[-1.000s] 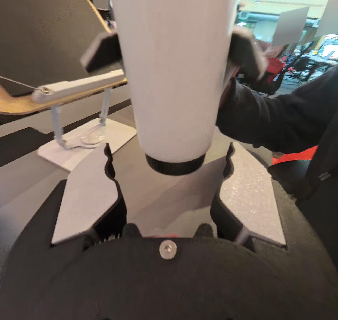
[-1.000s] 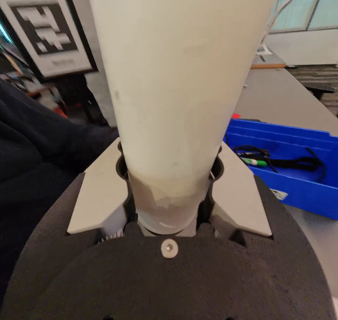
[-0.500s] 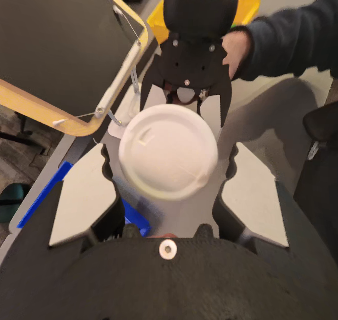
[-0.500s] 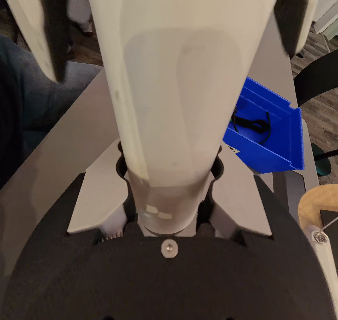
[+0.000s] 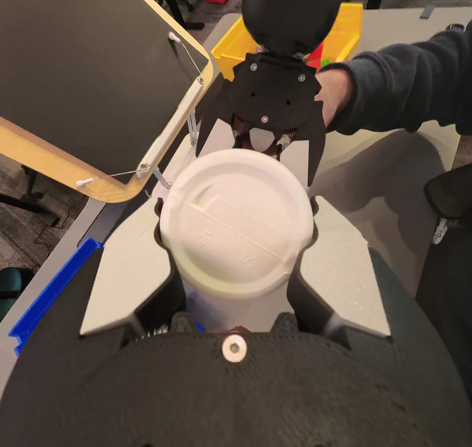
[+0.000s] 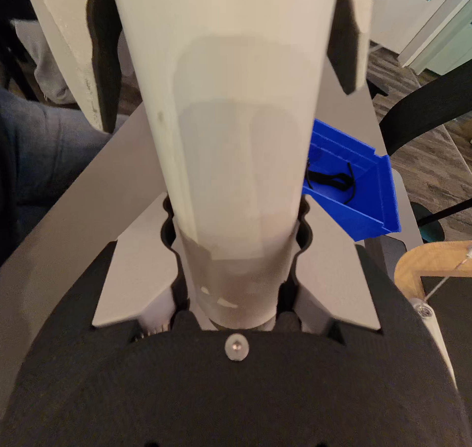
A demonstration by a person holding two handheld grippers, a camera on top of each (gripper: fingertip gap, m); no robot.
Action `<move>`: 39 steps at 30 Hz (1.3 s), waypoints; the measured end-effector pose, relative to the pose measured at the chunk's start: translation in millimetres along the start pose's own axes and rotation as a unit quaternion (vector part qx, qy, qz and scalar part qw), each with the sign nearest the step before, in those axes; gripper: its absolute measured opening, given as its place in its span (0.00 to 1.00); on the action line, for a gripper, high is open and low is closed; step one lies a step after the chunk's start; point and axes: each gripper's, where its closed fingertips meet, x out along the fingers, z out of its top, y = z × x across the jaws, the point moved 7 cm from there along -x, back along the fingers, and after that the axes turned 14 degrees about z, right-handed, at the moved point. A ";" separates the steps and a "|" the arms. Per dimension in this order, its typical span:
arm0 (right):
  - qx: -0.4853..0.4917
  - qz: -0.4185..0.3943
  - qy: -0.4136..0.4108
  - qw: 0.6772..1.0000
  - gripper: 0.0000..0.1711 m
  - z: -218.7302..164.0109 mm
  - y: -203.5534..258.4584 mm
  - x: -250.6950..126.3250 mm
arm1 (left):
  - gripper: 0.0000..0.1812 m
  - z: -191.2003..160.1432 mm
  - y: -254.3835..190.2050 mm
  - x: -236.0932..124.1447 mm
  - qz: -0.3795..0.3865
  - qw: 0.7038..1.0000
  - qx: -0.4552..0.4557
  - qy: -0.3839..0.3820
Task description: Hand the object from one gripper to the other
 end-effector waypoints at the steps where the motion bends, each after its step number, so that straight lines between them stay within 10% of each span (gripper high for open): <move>1: 0.003 -0.013 -0.009 1.000 0.60 0.7 -2.1 -4.2 | 0.58 0.8 2.0 -2.2 0.006 1.000 -0.004 -0.008; 8: 0.094 -0.033 -0.218 0.971 0.72 -8.2 -8.9 -48.1 | 0.58 8.5 26.2 -40.9 0.041 0.990 -0.070 -0.116; 19: 0.234 0.085 -0.588 0.770 0.92 -20.2 -15.6 -22.0 | 0.58 6.0 46.9 -81.9 0.062 0.924 -0.213 -0.312; 29: 0.160 0.092 -0.732 0.656 0.76 45.8 -32.6 -21.5 | 0.58 -28.6 20.5 -36.9 0.044 0.864 -0.327 -0.381; 31: 0.139 0.097 -0.735 0.656 0.59 47.9 -31.6 -26.7 | 0.57 -36.0 18.1 -30.1 0.053 0.853 -0.345 -0.388; 39: 0.141 0.101 -0.671 0.721 0.58 49.5 -38.3 -44.4 | 0.57 -44.9 8.6 -9.5 0.033 0.873 -0.338 -0.349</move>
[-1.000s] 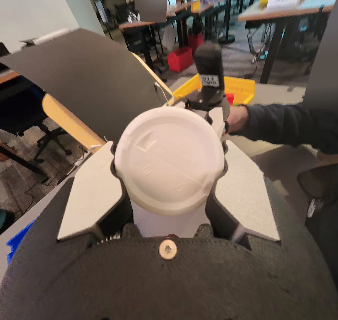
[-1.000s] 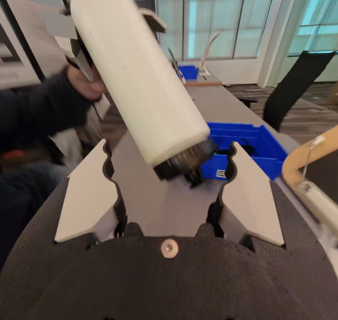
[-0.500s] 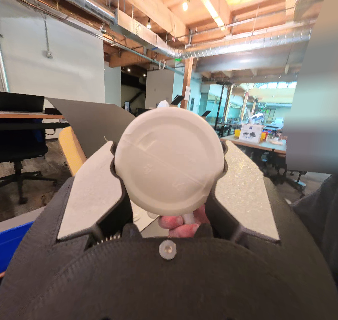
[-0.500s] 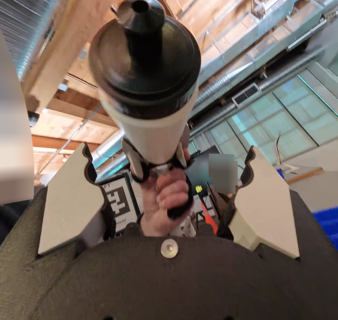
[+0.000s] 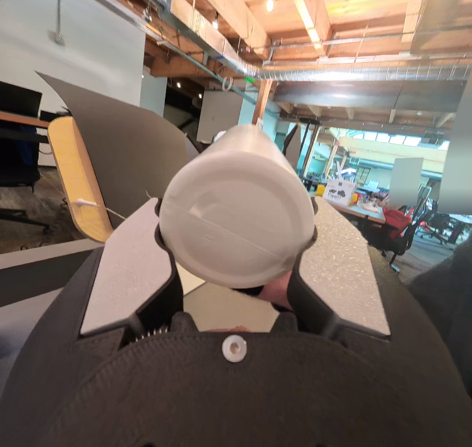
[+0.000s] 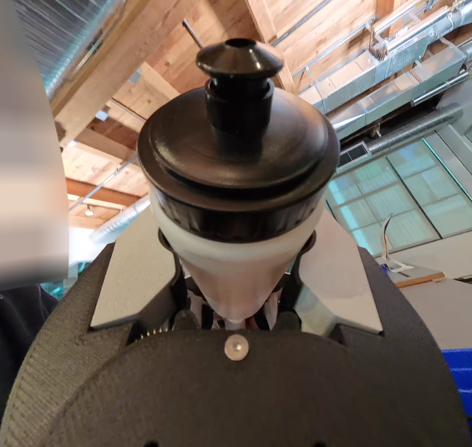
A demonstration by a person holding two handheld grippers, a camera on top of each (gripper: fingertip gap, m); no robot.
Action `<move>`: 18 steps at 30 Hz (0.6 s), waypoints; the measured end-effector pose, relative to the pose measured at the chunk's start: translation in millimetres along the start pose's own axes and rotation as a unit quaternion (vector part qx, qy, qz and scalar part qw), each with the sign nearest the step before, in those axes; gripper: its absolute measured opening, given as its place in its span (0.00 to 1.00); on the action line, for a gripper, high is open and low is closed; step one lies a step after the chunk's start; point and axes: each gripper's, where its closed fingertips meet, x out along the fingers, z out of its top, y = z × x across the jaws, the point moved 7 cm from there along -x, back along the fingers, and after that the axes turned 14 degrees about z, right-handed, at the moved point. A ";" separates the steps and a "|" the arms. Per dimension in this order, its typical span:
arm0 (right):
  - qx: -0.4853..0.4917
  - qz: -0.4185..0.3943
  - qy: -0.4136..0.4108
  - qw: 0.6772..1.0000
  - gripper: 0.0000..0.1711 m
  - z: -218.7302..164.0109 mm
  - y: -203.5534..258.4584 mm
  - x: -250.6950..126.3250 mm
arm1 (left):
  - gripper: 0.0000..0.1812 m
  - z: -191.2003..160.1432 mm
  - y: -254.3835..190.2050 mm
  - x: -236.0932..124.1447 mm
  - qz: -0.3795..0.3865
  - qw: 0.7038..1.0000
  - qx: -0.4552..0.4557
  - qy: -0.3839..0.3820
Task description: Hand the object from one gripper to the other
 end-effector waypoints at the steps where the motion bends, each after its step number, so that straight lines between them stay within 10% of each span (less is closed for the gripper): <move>1: -0.007 -0.001 0.022 1.000 0.58 1.9 0.7 1.4 | 0.57 -0.8 1.5 -0.2 0.003 1.000 0.009 0.017; 9: -0.007 -0.027 0.293 0.956 0.58 5.1 -4.4 5.7 | 0.69 20.8 4.8 -19.2 0.084 0.978 0.147 0.119; 18: -0.006 -0.031 0.563 0.826 0.58 -33.1 -1.4 2.4 | 0.70 47.5 -16.1 0.2 0.074 0.958 0.226 0.163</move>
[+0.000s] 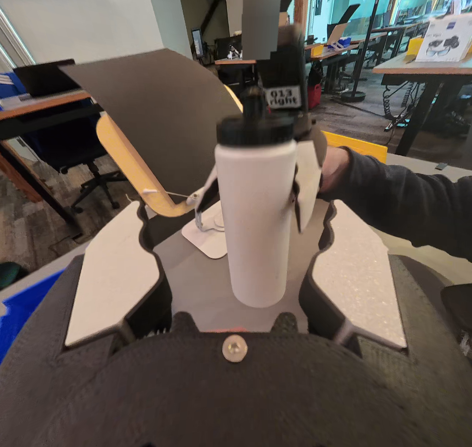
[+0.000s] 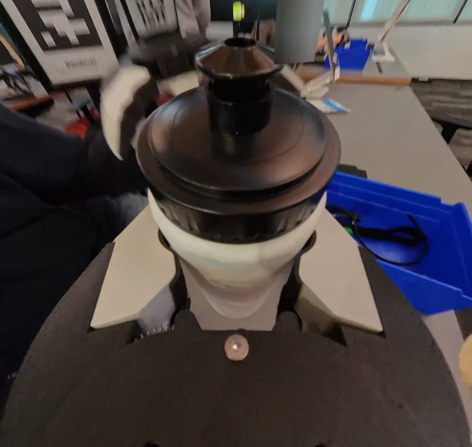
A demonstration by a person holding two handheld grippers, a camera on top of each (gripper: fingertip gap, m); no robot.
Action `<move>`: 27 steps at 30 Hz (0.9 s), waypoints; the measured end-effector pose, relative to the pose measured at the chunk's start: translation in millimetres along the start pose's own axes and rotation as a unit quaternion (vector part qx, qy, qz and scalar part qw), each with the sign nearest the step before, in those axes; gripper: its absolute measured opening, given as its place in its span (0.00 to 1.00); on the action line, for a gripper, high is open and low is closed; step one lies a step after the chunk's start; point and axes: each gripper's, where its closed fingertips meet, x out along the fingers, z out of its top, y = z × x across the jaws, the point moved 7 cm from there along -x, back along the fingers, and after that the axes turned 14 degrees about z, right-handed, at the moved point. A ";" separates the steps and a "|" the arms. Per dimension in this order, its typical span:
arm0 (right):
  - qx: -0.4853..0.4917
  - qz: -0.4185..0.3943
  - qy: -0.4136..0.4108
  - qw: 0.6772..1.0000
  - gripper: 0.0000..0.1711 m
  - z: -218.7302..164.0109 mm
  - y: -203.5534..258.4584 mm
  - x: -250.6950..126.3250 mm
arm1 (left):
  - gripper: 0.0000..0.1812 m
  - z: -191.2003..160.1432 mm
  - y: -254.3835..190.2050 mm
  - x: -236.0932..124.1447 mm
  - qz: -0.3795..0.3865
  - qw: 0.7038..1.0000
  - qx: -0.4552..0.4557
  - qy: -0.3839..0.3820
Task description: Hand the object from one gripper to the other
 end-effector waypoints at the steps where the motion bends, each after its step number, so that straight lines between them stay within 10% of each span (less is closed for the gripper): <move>1: 0.000 -0.001 0.029 1.000 0.58 -4.2 -0.3 3.6 | 0.70 9.3 -1.2 -1.9 -0.004 1.000 0.012 0.000; 17: -0.057 -0.044 0.268 0.961 0.58 -27.6 2.9 31.8 | 0.56 -9.6 -30.4 42.9 -0.081 0.959 0.126 0.241; 27: -0.090 -0.092 0.311 0.942 0.59 -29.4 -0.2 28.1 | 0.51 -18.9 -29.1 42.6 -0.079 0.957 0.162 0.227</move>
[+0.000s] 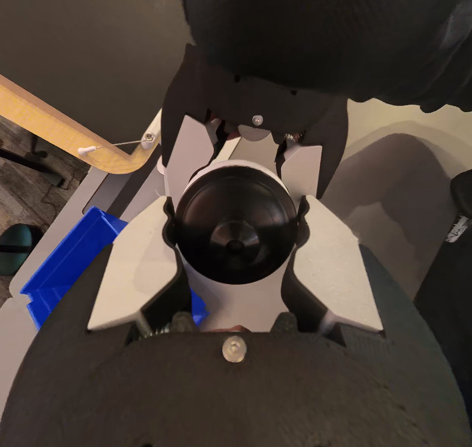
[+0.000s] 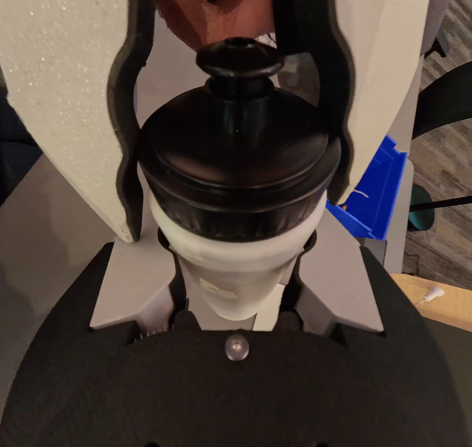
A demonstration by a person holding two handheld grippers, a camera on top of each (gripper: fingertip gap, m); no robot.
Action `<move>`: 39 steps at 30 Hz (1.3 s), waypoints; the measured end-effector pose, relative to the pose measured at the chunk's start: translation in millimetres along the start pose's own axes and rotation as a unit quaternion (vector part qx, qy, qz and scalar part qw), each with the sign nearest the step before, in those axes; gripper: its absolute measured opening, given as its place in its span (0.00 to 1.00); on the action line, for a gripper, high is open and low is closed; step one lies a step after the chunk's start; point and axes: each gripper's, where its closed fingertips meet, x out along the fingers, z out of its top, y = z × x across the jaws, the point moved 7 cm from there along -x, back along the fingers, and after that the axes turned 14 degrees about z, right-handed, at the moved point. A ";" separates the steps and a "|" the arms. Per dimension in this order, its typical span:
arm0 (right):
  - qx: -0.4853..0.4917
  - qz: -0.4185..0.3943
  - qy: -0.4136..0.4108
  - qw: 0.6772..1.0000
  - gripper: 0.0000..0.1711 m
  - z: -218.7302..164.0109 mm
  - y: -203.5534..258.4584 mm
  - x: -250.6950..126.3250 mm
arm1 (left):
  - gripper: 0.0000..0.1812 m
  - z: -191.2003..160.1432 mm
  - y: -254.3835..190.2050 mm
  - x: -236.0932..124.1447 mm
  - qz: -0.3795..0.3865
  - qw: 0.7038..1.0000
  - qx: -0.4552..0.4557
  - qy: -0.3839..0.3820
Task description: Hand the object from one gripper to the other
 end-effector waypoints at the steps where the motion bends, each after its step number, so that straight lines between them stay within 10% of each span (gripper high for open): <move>1: -0.004 -0.008 -0.001 1.000 0.59 0.9 -0.7 -0.8 | 0.51 0.4 0.3 -0.4 0.006 1.000 0.000 -0.005; 11: 0.051 -0.128 -0.156 0.978 0.73 -15.2 4.1 -46.5 | 0.51 1.8 23.8 -29.4 0.059 0.988 -0.082 -0.114; 17: 0.194 -0.056 -0.399 0.894 0.63 -58.9 35.9 -53.4 | 0.50 2.9 42.8 -52.4 0.098 0.966 -0.140 -0.194; 27: 0.138 0.035 -0.339 0.930 0.71 -47.1 66.8 51.4 | 0.50 17.3 54.4 -74.3 0.083 0.936 -0.201 -0.276; 39: 0.153 -0.006 -0.820 0.552 0.84 -20.9 -13.9 -19.4 | 0.50 -4.3 38.6 -76.5 0.044 0.863 -0.305 -0.400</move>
